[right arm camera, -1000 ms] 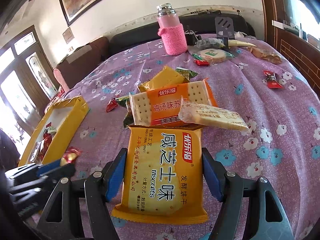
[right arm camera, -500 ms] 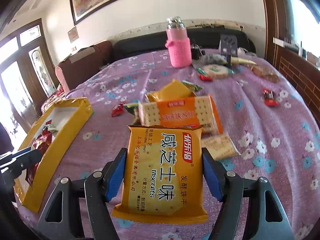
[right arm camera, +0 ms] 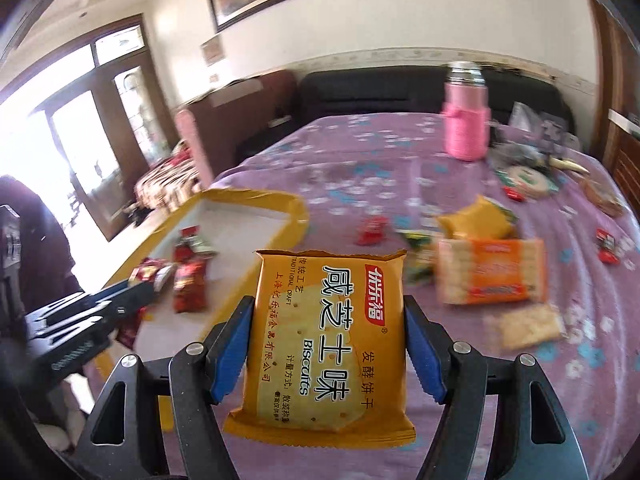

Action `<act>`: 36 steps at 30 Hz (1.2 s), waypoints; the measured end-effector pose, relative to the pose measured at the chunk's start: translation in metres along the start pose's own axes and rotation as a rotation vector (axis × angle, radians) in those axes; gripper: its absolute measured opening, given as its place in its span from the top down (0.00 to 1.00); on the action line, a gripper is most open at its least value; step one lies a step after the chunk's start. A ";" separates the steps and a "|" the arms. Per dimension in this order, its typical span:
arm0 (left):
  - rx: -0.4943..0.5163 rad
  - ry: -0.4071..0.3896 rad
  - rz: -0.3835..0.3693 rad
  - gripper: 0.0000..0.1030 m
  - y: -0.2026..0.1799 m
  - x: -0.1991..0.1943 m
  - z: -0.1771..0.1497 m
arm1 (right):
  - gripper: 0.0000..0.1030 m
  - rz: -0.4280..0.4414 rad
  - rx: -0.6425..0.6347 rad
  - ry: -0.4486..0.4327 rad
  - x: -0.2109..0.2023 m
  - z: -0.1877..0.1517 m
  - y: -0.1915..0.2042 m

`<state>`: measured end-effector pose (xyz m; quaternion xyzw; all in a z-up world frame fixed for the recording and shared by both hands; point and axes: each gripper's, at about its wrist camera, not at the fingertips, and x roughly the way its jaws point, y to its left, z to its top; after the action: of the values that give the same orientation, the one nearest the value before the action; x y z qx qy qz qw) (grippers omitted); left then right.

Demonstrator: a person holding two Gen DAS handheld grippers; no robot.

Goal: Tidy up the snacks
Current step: 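Carry both items into the yellow tray and open both tools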

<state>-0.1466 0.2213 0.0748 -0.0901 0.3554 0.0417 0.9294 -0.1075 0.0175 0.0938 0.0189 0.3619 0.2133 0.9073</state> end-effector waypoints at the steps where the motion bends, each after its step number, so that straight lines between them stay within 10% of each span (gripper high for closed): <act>1: -0.009 0.001 0.006 0.79 0.005 0.001 0.000 | 0.30 0.019 -0.009 0.010 0.003 0.001 0.009; 13: -0.141 0.046 0.101 0.79 0.083 0.019 -0.009 | 0.31 0.191 -0.137 0.200 0.079 0.008 0.114; 27: -0.192 0.072 0.145 0.76 0.098 0.026 -0.013 | 0.31 0.188 -0.137 0.281 0.125 -0.001 0.129; 36: -0.221 0.033 0.238 0.42 0.103 0.004 -0.006 | 0.31 0.219 -0.099 0.259 0.120 0.000 0.125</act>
<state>-0.1619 0.3210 0.0531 -0.1495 0.3720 0.1891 0.8964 -0.0764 0.1791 0.0393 -0.0140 0.4607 0.3292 0.8241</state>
